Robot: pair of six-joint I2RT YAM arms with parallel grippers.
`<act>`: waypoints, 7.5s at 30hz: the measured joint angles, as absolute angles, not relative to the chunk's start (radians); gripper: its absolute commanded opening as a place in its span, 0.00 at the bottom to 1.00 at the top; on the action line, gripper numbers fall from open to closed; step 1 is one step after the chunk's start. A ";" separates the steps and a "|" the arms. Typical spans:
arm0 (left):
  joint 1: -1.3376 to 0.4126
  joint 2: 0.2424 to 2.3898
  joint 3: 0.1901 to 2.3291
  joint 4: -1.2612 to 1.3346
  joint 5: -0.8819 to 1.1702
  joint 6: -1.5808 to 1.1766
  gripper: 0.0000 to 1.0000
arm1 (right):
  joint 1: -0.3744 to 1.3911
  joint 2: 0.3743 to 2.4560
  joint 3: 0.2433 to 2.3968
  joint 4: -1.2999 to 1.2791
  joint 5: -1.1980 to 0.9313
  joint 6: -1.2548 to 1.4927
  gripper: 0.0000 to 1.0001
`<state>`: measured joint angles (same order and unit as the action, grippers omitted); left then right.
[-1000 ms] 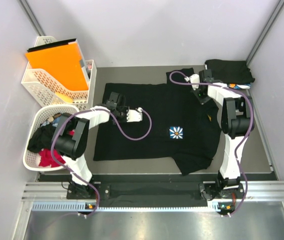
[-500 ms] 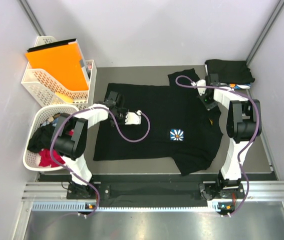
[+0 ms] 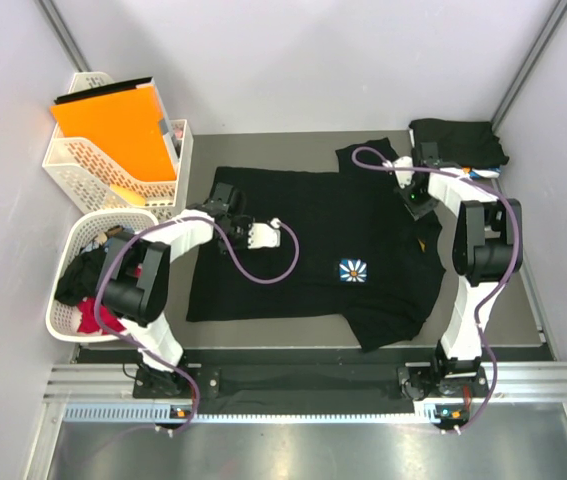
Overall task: Fold and stack the t-shirts
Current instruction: Flatten out the tshirt, then grap the side of the flattened tshirt closest away from the robot with both arms
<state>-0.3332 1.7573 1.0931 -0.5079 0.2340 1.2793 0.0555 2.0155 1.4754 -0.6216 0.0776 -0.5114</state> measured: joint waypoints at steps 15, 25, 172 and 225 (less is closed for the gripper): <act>-0.323 1.763 1.127 -0.088 0.076 1.173 0.00 | 0.057 2.012 1.733 -0.696 0.052 -0.547 0.00; -0.304 2.038 1.314 -0.029 0.031 1.188 0.00 | 0.065 2.213 1.871 -0.682 0.051 -0.539 0.00; -0.291 1.262 0.791 -0.515 0.190 1.488 0.42 | 0.279 0.956 0.558 -0.997 -0.009 -1.257 0.66; -0.291 1.374 0.875 -0.532 0.168 1.523 0.41 | 0.488 1.101 0.624 -1.038 0.028 -1.221 0.53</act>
<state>-0.2909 1.3735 0.8749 -0.5320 0.1677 1.5227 0.4885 1.1007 0.6239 -1.0382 0.0284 -1.2209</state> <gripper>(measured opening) 0.415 0.536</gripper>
